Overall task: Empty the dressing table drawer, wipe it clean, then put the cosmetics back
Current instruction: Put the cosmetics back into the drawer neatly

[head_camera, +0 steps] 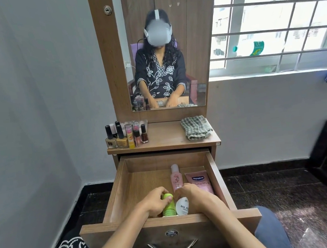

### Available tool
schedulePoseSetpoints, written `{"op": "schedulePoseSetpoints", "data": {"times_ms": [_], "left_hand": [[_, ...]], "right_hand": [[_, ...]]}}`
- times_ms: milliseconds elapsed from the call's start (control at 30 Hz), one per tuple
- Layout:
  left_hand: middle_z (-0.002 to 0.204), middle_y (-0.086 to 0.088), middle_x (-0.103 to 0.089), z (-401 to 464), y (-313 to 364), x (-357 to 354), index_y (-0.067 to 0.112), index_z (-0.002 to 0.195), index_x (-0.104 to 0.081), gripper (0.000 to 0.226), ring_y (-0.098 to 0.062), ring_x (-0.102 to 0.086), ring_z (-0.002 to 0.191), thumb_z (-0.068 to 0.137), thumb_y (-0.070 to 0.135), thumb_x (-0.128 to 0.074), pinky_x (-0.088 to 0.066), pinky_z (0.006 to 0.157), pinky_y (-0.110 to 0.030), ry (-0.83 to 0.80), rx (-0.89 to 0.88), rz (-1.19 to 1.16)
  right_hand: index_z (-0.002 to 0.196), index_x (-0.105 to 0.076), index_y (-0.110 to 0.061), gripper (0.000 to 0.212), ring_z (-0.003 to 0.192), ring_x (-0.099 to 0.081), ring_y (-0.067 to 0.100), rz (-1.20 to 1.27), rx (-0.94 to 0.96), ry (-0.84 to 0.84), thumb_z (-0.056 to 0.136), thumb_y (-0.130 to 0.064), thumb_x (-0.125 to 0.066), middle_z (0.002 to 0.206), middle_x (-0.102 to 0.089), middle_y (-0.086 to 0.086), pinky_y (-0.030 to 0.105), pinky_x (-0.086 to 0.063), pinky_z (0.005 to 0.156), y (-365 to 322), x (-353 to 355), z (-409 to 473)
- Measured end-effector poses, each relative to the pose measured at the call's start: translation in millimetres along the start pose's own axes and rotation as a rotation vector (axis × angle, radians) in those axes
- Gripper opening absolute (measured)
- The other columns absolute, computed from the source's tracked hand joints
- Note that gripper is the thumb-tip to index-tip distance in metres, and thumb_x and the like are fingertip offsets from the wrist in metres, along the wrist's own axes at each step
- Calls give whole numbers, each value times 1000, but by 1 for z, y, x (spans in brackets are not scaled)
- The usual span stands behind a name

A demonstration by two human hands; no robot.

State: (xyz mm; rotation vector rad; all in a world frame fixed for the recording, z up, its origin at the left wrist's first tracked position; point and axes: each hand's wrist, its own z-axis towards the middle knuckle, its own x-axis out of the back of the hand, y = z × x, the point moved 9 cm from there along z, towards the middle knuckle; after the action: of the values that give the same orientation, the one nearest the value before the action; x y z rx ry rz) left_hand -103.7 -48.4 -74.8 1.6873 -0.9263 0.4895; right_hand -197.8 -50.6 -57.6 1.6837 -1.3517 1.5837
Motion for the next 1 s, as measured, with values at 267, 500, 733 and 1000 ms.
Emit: {"op": "schedulePoseSetpoints", "data": {"times_ms": [267, 500, 733, 1000], "left_hand": [[122, -4, -51, 2, -5, 2, 11, 125, -49, 35, -15, -47, 94, 98, 32, -45, -38, 54, -15, 53, 18, -50], [126, -6, -53, 3, -7, 8, 9, 122, -51, 33, -14, -47, 97, 98, 31, -45, -41, 72, -25, 121, 6, -27], [123, -6, -55, 5, -9, 13, 8, 118, -54, 30, -19, -52, 109, 98, 29, -46, -40, 80, -23, 176, 16, -6], [114, -8, -62, 8, -11, 24, 6, 107, -60, 24, -20, -55, 106, 96, 24, -48, -38, 81, -23, 305, 15, -41]], "right_hand": [[118, -59, -4, 40, 111, -55, 26, 63, -9, 93, 80, -14, -69, 121, -57, 13, 30, -45, 86, 0, 12, -8], [123, -58, -15, 67, 100, -47, 14, 236, -60, 221, 62, -13, -86, 118, -53, 2, 23, -40, 76, 10, 19, -11], [117, -61, -17, 54, 109, -53, 15, 232, -41, 314, 67, -12, -82, 119, -56, -2, 27, -45, 87, 9, 27, -14], [111, -64, -18, 46, 105, -58, 16, 225, -51, 346, 69, -2, -72, 115, -59, -2, 28, -48, 84, 11, 28, -10]]}}
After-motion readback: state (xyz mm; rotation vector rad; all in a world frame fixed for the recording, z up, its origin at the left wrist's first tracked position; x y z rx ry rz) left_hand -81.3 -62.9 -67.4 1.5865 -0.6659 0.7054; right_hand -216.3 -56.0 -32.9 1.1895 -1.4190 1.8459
